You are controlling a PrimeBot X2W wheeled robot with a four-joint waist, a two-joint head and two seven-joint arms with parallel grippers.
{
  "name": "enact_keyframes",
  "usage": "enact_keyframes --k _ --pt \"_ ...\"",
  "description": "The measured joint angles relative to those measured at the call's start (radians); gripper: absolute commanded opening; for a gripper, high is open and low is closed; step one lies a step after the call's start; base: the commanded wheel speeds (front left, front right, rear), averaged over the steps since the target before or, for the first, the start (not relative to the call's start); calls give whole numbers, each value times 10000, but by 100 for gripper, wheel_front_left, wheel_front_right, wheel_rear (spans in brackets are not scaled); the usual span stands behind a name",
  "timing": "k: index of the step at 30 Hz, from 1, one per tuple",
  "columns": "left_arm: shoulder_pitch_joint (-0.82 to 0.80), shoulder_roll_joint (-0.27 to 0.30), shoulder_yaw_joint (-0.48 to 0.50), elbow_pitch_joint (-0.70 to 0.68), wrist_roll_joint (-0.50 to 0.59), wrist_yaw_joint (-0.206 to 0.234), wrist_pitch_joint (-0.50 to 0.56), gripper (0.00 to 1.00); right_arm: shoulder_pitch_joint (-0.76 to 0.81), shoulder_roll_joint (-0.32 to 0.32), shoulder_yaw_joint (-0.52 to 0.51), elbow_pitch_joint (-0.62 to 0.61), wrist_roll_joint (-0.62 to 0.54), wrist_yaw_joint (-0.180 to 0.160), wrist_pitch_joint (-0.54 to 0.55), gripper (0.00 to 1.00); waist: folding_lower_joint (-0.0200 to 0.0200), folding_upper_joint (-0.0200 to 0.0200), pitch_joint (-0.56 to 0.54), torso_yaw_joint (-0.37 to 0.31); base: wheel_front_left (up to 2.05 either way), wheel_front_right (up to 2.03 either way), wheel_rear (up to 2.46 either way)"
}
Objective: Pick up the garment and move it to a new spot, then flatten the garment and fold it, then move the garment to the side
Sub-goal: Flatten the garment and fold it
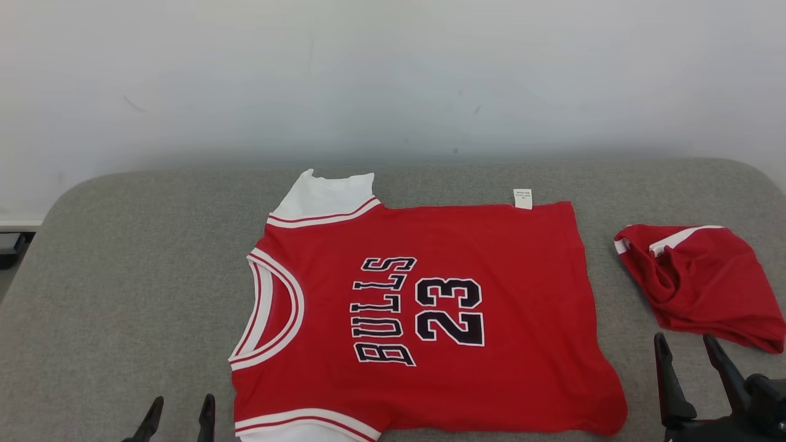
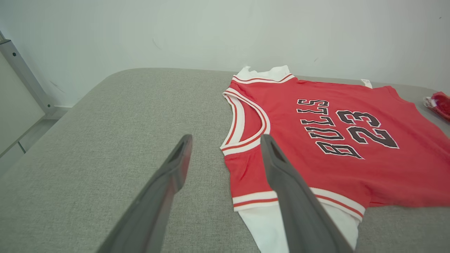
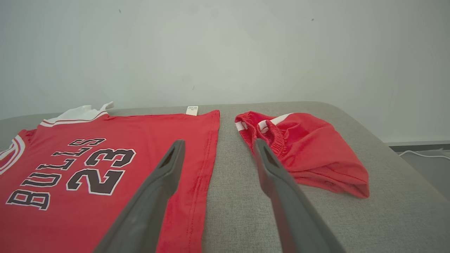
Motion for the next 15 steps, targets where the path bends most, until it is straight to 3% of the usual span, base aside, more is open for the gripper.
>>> enact_keyframes --k 15 --pt "11 -15 -42 -6 -13 2 564 100 0 -6 151 345 -6 0 320 100 0 0 -126 -55 0 0 0"
